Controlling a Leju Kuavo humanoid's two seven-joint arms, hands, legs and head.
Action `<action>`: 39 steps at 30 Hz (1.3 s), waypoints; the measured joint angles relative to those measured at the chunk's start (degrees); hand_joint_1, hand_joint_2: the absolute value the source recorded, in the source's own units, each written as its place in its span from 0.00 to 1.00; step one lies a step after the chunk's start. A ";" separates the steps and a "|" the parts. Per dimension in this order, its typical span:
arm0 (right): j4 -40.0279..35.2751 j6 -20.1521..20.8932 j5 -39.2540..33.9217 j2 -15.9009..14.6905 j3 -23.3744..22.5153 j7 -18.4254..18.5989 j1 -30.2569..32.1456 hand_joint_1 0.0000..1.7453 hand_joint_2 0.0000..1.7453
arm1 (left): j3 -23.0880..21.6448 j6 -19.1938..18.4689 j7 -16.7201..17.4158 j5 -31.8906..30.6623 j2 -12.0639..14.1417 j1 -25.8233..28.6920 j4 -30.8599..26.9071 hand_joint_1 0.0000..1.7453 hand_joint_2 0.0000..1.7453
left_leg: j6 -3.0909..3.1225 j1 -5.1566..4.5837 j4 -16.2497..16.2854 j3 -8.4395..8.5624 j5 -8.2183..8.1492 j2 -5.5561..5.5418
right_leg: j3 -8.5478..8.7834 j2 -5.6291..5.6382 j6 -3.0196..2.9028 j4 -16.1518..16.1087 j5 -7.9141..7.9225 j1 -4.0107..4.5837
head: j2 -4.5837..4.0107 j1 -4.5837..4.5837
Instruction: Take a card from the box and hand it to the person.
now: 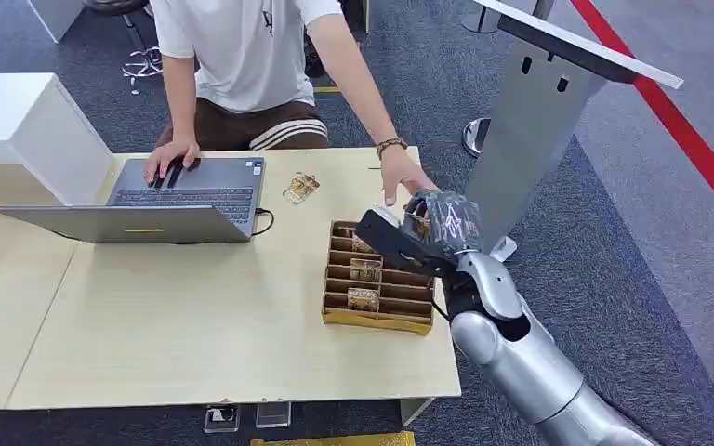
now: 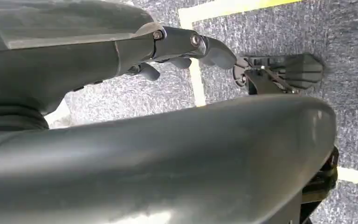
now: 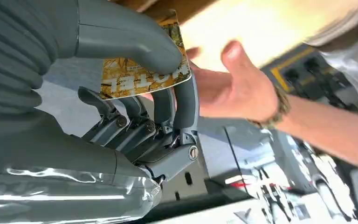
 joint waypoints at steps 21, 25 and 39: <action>-18.44 -11.43 1.11 -1.35 -1.05 -14.84 5.59 0.94 1.00 | 0.00 -0.57 -0.44 0.15 0.09 -0.01 0.00 0.00 0.00 | 0.00 0.00 -0.01 -0.01 0.00 0.00 | 0.01 0.00 0.00 0.00 0.00 0.00 | 0.00 0.00; -18.44 -13.79 1.07 -0.92 -1.20 -18.10 6.20 0.94 1.00 | 0.00 -0.66 -0.44 0.02 0.09 -0.02 0.00 0.00 0.00 | 0.00 0.00 -0.01 -0.02 0.00 0.00 | 0.00 0.00 0.00 0.00 0.00 0.00 | 0.00 0.00; -18.42 -13.92 -0.18 0.26 -1.42 -19.61 6.72 0.00 1.00 | -0.02 -1.49 -0.24 -0.70 0.11 -0.04 0.00 0.00 0.00 | 0.00 0.00 -0.01 -0.02 0.00 0.00 | 0.01 0.00 0.00 0.00 0.00 0.00 | 0.00 0.00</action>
